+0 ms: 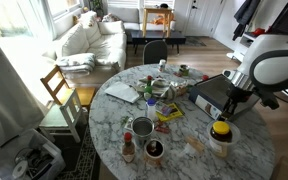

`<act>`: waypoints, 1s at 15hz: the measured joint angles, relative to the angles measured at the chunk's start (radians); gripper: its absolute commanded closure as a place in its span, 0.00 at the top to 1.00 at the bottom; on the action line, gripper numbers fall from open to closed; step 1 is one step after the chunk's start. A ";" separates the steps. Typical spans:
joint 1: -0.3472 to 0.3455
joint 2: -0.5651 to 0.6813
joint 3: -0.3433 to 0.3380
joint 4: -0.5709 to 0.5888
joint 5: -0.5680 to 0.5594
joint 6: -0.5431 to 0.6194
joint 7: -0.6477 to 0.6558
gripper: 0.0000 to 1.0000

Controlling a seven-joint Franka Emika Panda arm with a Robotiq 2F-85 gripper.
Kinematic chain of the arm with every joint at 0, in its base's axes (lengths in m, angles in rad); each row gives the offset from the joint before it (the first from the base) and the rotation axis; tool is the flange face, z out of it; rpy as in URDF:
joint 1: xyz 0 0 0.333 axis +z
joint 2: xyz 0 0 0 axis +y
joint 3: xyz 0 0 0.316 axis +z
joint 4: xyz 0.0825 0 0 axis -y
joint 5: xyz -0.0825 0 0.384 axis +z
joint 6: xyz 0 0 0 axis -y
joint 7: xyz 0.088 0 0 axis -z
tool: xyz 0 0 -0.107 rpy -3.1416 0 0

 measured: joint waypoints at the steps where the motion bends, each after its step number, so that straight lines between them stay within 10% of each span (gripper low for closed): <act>1: -0.001 0.000 -0.008 0.005 0.029 0.000 -0.011 0.03; 4: -0.008 0.001 -0.015 0.024 0.058 0.000 -0.016 0.03; 6: -0.010 0.006 -0.015 0.034 0.055 -0.001 -0.010 0.36; 15: -0.008 0.060 0.029 0.053 -0.079 -0.042 -0.060 1.00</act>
